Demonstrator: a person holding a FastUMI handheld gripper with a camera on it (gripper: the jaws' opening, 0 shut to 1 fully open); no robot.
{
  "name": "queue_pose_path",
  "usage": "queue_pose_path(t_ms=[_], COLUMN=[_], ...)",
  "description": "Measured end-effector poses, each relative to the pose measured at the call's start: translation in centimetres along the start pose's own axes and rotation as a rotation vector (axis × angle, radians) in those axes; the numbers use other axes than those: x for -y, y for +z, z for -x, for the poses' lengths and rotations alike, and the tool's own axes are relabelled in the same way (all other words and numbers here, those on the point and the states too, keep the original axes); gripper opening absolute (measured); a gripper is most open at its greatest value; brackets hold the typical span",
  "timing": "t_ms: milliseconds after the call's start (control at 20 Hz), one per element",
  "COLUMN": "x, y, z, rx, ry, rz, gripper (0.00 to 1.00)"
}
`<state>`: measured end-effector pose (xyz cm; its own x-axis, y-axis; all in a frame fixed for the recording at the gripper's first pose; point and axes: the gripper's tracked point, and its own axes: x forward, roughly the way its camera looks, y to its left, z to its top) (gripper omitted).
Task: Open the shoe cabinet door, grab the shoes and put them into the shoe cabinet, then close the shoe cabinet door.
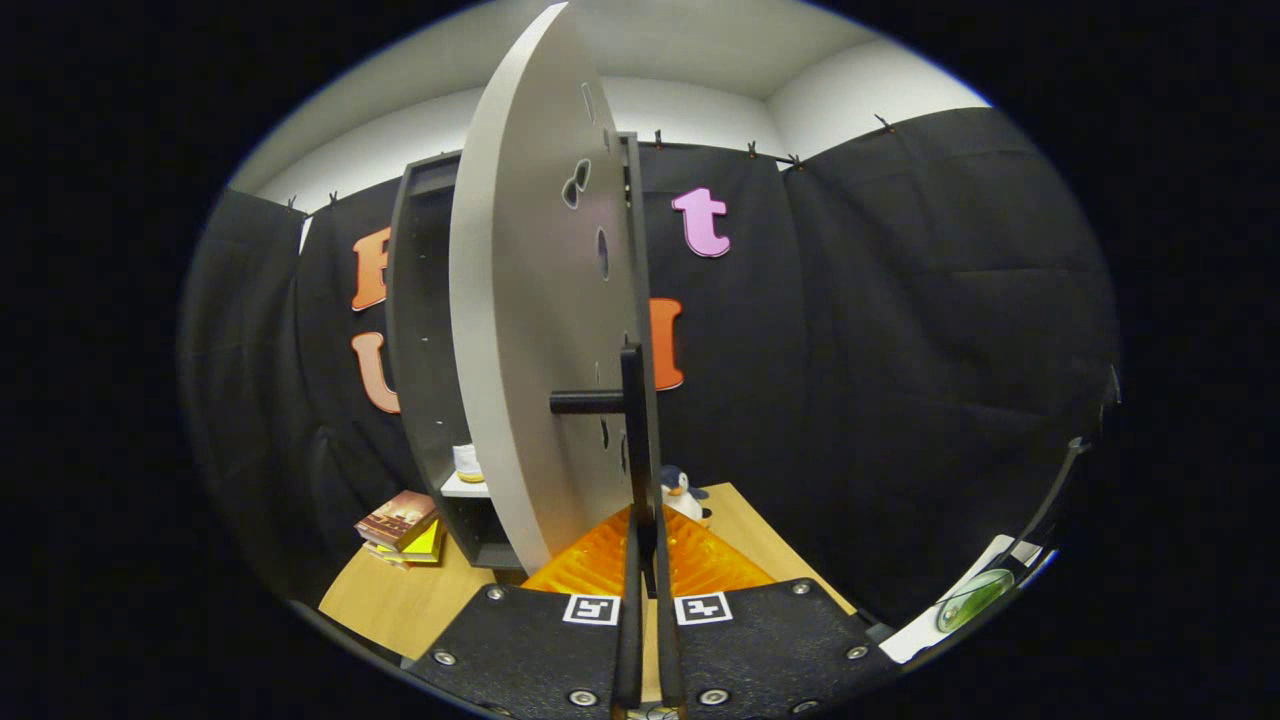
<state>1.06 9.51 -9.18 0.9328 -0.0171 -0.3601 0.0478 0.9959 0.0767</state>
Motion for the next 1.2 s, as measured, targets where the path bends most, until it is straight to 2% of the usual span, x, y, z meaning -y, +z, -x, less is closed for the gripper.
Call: queue_pose_path(t_ms=[200, 450, 650, 800, 950, 1050, 1200], x=[2.4, 4.9, 4.2, 1.9, -1.3, -2.6, -4.2], y=[0.7, 0.3, 2.4, 4.9, 6.6, 5.7, 2.5], z=[0.0, 1.5, 2.9, 4.9, 4.1, 3.3, 2.4], rx=[-0.005, -0.012, 0.102, 0.226, 0.315, 0.308, 0.219], ry=[0.006, -0.049, -0.03, 0.049, 0.125, 0.144, 0.16], rz=[-0.09, -0.064, -0.125, -0.127, -0.074, -0.008, 0.037], gripper=[0.04, 0.06, 0.08, 0.1, 0.14, 0.22, 0.41])
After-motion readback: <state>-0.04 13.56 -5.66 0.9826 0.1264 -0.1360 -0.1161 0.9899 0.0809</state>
